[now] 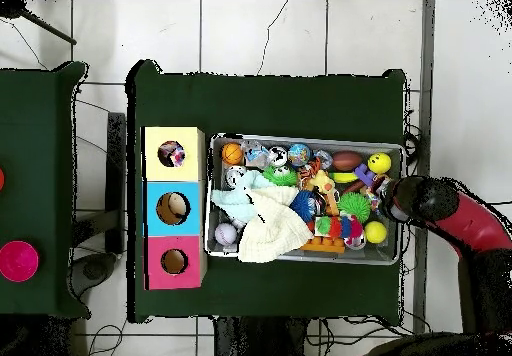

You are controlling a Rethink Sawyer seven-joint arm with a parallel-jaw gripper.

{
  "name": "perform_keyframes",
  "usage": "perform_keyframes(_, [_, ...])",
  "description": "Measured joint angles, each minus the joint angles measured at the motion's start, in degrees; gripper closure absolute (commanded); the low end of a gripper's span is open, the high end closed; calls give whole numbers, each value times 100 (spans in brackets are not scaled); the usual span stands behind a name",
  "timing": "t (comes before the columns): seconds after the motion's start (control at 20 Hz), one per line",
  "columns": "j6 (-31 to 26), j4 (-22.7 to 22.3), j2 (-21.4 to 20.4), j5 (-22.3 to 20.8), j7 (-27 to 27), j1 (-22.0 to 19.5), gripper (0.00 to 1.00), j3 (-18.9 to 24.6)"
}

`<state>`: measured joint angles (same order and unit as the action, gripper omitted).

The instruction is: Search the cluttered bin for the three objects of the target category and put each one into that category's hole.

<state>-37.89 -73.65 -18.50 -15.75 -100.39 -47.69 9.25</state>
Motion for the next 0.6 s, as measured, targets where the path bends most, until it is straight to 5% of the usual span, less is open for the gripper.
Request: perform_keyframes(0.6, [-53, -79, -153, 1, 0, 289, 100, -277])
